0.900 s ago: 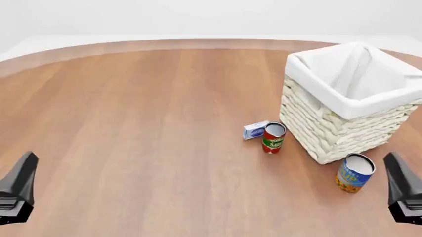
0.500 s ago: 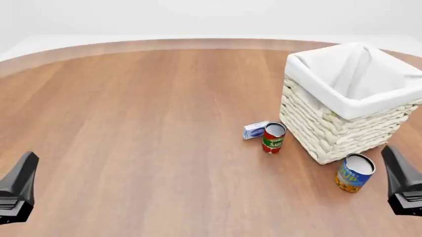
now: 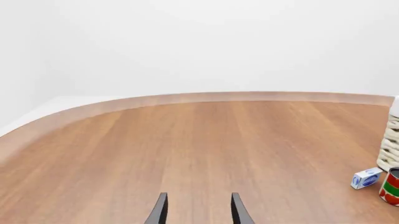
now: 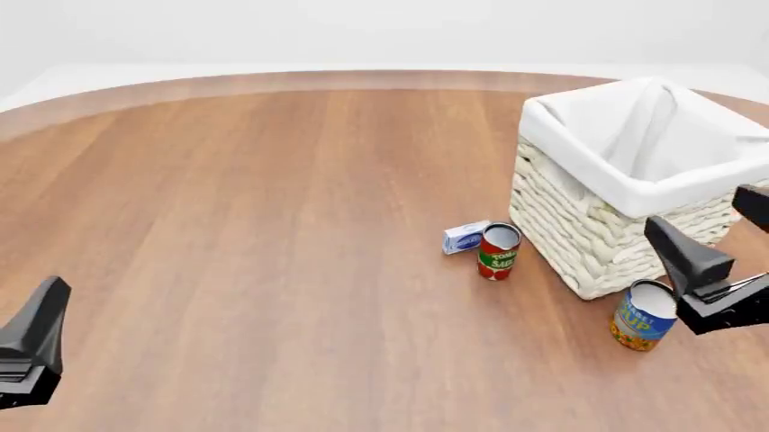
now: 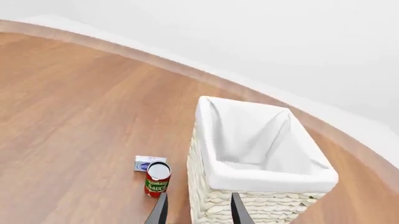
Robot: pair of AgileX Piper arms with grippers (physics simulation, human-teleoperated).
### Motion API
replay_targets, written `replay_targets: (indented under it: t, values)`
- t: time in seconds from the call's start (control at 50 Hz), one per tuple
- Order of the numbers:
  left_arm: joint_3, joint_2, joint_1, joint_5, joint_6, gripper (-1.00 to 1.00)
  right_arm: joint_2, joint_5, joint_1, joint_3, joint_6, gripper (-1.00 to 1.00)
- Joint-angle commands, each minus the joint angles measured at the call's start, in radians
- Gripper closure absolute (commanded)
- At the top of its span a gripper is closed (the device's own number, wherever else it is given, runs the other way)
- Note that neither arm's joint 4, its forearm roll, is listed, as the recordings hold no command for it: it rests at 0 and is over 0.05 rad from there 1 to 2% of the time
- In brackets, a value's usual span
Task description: Pick up the alphabet soup and the cream cheese box, and put them in the basket.
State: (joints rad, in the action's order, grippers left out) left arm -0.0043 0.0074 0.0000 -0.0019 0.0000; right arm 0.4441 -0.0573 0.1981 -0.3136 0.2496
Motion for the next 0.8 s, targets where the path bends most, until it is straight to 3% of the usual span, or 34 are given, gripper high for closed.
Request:
replay_targets:
  t: [0.02,0.18,0.22,0.4,0.56,0.8]
  values:
    - [0.000,0.000,0.000,0.000,0.000,-1.00,0.119,-0.056,0.061,-0.099,0.116,-1.00]
    - [0.000,0.000,0.000,0.000,0.000,-1.00,0.168,-0.099,0.103,-0.172,0.171,-1.00]
    - [0.000,0.000,0.000,0.000,0.000,-1.00,0.197,-0.100,0.102,-0.189,0.231,-1.00]
    - [0.000,0.000,0.000,0.000,0.000,-1.00,0.281,-0.121,0.116,-0.233,0.298,-1.00]
    - [0.000,0.000,0.000,0.000,0.000,-1.00,0.345,-0.132,0.129,-0.293,0.399,-1.00]
    - [0.000,0.000,0.000,0.000,0.000,-1.00,0.432,-0.178,0.188,-0.350,0.463,-1.00]
